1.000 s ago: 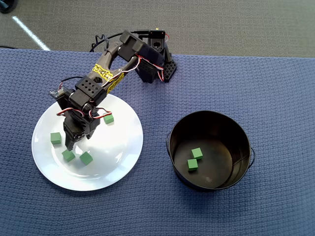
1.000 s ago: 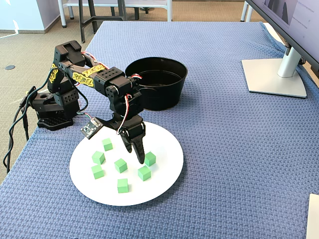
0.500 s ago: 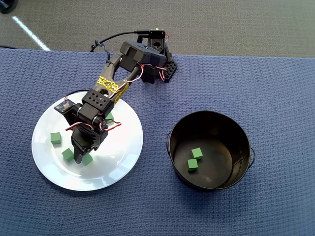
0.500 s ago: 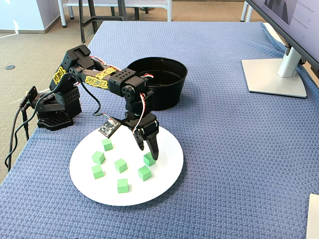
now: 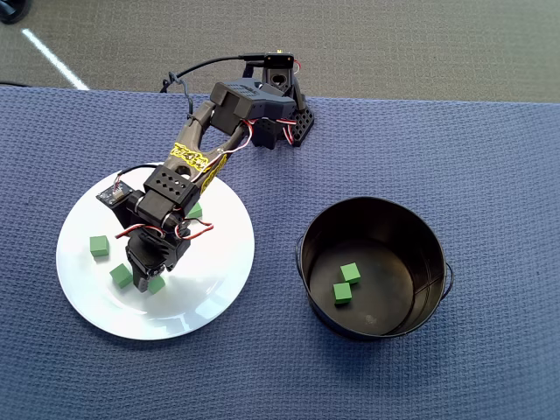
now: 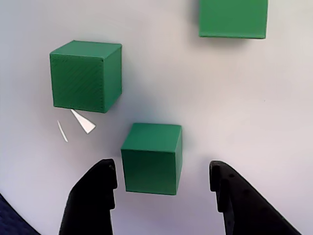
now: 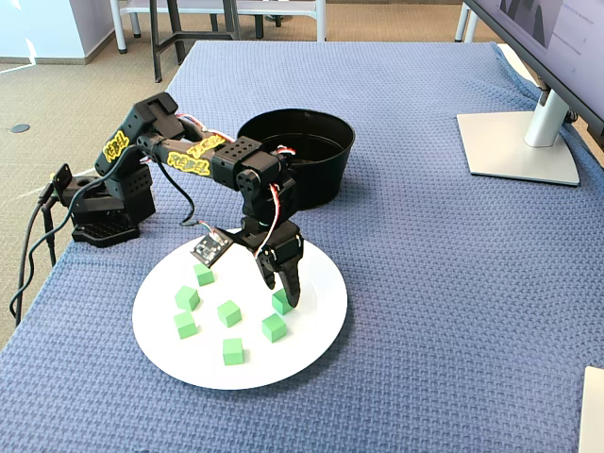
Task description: Pick up the green cubes from the white plate and place them in the black recipient
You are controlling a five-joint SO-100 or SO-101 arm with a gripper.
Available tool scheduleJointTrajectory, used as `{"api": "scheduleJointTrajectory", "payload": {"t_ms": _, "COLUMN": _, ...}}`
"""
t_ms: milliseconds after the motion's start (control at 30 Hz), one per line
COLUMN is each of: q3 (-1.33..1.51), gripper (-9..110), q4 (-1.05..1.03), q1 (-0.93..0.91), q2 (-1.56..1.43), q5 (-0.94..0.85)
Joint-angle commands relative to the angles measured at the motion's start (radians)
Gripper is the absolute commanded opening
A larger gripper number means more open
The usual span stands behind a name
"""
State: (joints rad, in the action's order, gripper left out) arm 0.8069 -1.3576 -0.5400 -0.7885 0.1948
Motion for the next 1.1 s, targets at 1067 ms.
{"api": "scheduleJointTrajectory", "payload": {"t_ms": 1067, "q3": 0.652, "gripper": 0, "q4": 0.097, "q1": 0.124, "q2": -0.954, "q5": 0.015}}
